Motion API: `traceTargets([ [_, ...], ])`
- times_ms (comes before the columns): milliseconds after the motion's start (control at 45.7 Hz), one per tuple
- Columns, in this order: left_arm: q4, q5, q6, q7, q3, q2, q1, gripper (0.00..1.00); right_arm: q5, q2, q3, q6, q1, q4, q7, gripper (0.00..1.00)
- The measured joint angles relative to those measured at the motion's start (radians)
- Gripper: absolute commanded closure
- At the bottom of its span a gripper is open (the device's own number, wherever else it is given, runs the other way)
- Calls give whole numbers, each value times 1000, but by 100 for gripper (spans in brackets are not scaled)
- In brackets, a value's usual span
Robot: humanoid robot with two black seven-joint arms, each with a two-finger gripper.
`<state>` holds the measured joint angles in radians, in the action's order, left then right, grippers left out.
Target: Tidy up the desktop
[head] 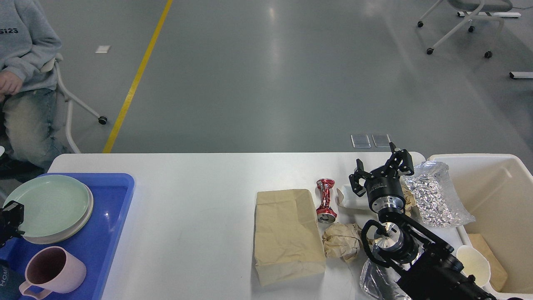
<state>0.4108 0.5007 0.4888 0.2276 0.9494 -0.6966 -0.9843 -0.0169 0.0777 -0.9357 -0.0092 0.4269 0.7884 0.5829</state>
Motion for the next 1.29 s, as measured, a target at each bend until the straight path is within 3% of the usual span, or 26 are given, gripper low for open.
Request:
traceTargets([
  [66, 0, -3, -19, 0, 0, 0, 3, 26, 0, 0, 0, 0, 0, 0, 0, 0],
  [262, 5, -8, -91, -2, 0, -2, 3, 7, 0, 0, 0, 0, 0, 0, 0, 0],
  [612, 25, -7, -59, 2, 23, -50, -137, 4, 0, 0, 0, 0, 0, 0, 0, 0],
  [897, 46, -3, -23, -11, -35, -46, -410, 4, 0, -1, 0, 0, 0, 0, 0, 0],
  [1028, 56, -2, 27, -17, -233, -52, -433, 4, 0, 0, 0, 0, 0, -1, 0, 0],
  [1116, 56, 0, 47, -36, -450, -57, -371, 4, 0, 0, 0, 0, 1, -1, 0, 0],
  [1291, 55, -5, 133, -200, -1095, -20, -90, 4, 0, 1, 0, 0, 1, -1, 0, 0],
])
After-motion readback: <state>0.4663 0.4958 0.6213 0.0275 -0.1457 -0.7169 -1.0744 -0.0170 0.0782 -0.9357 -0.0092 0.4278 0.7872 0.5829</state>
